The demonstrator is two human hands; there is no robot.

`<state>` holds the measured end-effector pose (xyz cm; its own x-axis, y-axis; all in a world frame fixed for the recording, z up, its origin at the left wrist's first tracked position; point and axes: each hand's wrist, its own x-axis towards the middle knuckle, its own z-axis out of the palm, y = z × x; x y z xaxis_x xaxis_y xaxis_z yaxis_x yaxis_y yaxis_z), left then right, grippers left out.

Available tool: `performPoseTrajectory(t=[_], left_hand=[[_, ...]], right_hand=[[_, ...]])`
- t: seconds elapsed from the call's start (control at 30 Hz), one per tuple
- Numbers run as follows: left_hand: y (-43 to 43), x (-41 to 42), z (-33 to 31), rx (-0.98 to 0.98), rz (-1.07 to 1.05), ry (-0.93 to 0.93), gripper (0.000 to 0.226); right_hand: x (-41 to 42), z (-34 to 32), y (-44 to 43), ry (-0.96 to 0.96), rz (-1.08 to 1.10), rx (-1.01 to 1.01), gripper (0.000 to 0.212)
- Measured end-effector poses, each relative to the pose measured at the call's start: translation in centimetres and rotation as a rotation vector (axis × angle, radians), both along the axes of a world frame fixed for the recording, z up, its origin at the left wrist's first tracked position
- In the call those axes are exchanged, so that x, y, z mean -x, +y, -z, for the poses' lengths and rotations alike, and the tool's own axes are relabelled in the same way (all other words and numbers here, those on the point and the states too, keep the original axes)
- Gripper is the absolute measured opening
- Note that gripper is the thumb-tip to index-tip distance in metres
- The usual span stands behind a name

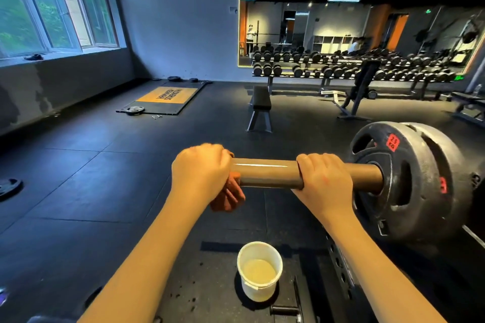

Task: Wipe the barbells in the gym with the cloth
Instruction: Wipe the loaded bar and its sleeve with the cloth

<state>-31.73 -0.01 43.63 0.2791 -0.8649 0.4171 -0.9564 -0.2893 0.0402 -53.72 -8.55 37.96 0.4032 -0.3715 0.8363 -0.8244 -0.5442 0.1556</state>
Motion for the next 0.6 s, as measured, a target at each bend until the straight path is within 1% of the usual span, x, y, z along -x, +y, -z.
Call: performPoseTrajectory(t=[0.03,0.1,0.17,0.23,0.3,0.4,0.47,0.5,0.53,0.6], left_hand=[[0.1,0.5,0.0,0.002,-0.019,-0.049,0.032],[0.0,2.6,0.3,0.029,0.019,-0.129,0.032],[-0.3,3.7,0.6,0.076,0.126,-0.092,0.034],[-0.4,2.8,0.8,0.084,0.189,0.001,0.038],[0.2,1.4,0.8,0.118,0.199,0.063,0.041],[0.4,0.5,1.2,0.141,0.133,0.01,0.04],[0.1,1.0,1.2,0.117,0.093,-0.044,0.04],[-0.1,1.6,1.3,0.102,0.092,-0.066,0.039],[-0.3,2.4,1.3,0.09,0.113,-0.079,0.038],[-0.6,4.1,1.3,0.096,0.19,-0.082,0.036]], right_hand=[[0.0,0.0,0.1,-0.008,0.002,0.017,0.039],[-0.1,-0.1,0.1,-0.026,0.009,0.051,0.035],[-0.3,-0.2,0.3,-0.026,0.02,0.044,0.033],[-0.3,-0.4,0.7,0.001,0.021,-0.005,0.036],[0.0,-1.5,1.6,0.071,0.026,-0.155,0.048],[1.6,-4.9,2.3,0.276,0.038,-0.526,0.071],[2.3,-6.8,1.4,0.36,0.102,-0.715,0.083],[2.3,-7.3,0.9,0.391,0.126,-0.769,0.082],[2.3,-7.5,0.7,0.416,0.142,-0.803,0.074],[2.0,-7.0,0.8,0.408,0.161,-0.797,0.058]])
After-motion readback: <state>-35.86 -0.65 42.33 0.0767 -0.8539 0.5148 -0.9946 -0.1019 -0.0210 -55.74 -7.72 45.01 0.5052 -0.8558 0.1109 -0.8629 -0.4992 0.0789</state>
